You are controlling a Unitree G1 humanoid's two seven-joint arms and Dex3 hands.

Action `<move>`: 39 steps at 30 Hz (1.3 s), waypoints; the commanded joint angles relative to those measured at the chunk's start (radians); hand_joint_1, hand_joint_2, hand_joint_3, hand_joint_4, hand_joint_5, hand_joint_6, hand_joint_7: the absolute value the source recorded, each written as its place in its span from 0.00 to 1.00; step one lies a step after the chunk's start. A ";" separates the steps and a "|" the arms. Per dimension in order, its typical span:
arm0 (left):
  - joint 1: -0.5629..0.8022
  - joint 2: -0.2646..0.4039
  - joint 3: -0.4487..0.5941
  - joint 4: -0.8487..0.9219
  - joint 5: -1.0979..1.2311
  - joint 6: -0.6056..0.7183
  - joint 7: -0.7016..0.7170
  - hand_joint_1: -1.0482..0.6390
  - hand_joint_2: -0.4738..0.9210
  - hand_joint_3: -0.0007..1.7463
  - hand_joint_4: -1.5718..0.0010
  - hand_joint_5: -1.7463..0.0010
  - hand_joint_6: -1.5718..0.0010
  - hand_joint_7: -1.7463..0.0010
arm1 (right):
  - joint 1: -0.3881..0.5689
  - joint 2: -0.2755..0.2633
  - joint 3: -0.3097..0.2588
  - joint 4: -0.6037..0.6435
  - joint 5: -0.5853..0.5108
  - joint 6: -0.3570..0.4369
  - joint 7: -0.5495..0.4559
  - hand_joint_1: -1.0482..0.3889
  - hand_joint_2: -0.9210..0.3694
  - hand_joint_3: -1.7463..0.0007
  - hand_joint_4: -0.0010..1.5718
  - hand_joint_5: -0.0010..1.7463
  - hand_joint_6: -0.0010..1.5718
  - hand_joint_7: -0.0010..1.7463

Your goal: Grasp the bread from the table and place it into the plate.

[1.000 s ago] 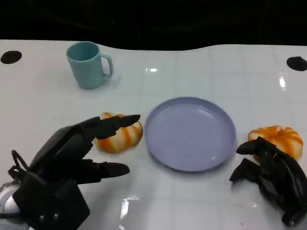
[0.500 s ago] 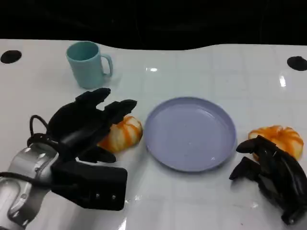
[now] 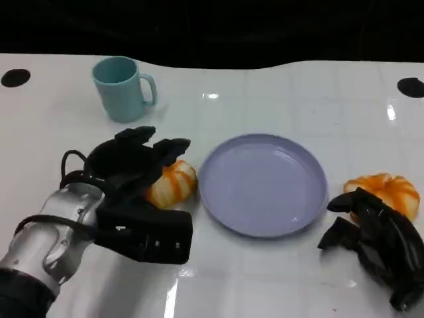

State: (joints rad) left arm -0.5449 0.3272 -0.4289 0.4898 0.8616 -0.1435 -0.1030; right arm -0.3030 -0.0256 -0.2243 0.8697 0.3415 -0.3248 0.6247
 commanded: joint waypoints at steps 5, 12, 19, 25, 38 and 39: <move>-0.183 -0.075 -0.078 0.312 -0.009 0.059 -0.040 0.33 0.91 0.00 0.97 0.98 0.89 1.00 | 0.020 -0.015 -0.003 0.009 -0.007 -0.003 -0.001 0.35 0.00 0.85 0.43 0.89 0.38 0.73; -0.273 -0.123 -0.117 0.519 -0.034 0.029 -0.008 0.32 0.91 0.00 0.95 0.98 0.88 0.99 | 0.026 -0.008 -0.008 -0.017 0.008 0.039 -0.011 0.34 0.00 0.88 0.44 0.88 0.40 0.73; -0.331 -0.167 -0.150 0.676 -0.052 0.004 0.034 0.31 0.91 0.00 0.92 0.97 0.86 0.99 | 0.034 -0.008 -0.015 -0.039 0.021 0.077 0.002 0.35 0.00 0.88 0.41 0.89 0.37 0.72; -0.335 -0.162 -0.126 0.709 -0.109 -0.059 0.041 0.41 0.99 0.02 0.76 0.90 0.77 0.97 | 0.030 -0.015 -0.008 -0.012 -0.005 0.021 0.003 0.35 0.00 0.86 0.41 0.91 0.37 0.73; -0.271 -0.164 -0.045 0.690 -0.200 -0.045 0.351 0.48 0.98 0.20 0.50 0.00 0.65 0.00 | 0.014 -0.028 -0.017 0.038 0.000 -0.004 0.030 0.36 0.00 0.84 0.42 0.89 0.38 0.70; -0.268 -0.165 -0.043 0.685 -0.202 -0.035 0.368 0.50 0.97 0.20 0.50 0.00 0.66 0.00 | 0.013 -0.027 -0.018 0.039 0.001 -0.005 0.029 0.36 0.00 0.84 0.42 0.89 0.39 0.69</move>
State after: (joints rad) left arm -0.8354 0.1538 -0.4844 1.1857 0.6672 -0.2088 0.2111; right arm -0.3025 -0.0391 -0.2311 0.8856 0.3446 -0.3399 0.6633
